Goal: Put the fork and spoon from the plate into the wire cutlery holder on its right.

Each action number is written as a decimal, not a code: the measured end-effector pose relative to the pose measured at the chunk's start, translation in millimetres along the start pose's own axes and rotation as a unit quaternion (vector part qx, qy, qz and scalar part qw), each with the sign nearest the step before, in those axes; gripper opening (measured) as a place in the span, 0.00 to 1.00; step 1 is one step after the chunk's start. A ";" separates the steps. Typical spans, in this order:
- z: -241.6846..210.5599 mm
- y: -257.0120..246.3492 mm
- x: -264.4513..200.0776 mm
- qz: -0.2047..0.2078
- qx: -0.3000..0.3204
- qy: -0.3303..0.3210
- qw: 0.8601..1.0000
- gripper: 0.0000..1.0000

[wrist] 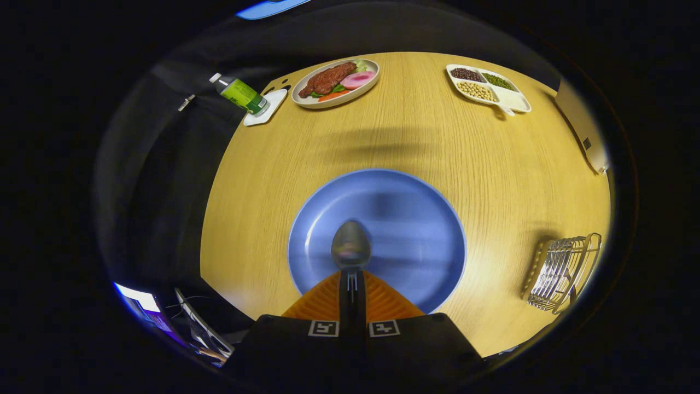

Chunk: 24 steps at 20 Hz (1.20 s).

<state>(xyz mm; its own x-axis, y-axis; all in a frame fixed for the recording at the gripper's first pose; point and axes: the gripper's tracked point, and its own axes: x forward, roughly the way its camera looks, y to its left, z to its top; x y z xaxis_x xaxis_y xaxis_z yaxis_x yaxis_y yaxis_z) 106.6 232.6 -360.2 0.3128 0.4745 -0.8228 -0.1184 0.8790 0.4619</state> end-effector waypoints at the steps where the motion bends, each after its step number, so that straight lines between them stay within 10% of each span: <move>1: 3.1 -0.4 -6.5 0.006 0.003 -0.005 1.000 0.05; 16: 7.7 -159.2 -182.0 -0.029 0.050 -0.079 0.995 0.05; 24: -19.6 -225.3 -180.4 -0.072 0.008 0.021 0.997 0.05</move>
<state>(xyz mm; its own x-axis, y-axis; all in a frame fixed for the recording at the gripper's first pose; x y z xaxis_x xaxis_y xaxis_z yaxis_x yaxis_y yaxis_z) 58.3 -50.2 -322.3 0.2848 0.3456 -0.8941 -0.0594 0.9373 0.3433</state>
